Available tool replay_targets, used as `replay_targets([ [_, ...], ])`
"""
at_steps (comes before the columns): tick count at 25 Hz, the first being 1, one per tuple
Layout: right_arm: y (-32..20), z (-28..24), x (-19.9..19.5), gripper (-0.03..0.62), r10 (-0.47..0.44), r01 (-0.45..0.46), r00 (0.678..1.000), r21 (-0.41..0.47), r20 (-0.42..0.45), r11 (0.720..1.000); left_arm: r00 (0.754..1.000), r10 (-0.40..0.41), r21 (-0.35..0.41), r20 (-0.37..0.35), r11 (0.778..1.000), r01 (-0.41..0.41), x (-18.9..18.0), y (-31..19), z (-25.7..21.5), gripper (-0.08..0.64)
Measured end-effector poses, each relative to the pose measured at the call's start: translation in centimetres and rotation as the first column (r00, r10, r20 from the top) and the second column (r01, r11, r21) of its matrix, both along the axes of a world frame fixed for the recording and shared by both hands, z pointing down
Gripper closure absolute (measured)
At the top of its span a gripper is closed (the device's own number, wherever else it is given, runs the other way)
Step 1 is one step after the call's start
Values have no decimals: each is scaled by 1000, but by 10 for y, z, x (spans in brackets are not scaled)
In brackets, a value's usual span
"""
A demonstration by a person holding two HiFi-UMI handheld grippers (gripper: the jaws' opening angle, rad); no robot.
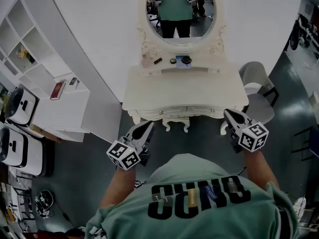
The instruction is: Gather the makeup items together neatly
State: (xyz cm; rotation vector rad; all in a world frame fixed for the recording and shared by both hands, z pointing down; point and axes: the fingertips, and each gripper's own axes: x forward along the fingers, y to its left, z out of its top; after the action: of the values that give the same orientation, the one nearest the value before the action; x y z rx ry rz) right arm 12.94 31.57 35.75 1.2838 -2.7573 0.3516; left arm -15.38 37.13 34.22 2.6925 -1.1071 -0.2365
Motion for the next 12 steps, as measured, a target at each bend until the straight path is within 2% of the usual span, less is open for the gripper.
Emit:
replay_targets([
  [12,-19,2,20,598,-15,15,999,2,-30,1000,1000,-1,3,4,1000,1,30,-17,0,552],
])
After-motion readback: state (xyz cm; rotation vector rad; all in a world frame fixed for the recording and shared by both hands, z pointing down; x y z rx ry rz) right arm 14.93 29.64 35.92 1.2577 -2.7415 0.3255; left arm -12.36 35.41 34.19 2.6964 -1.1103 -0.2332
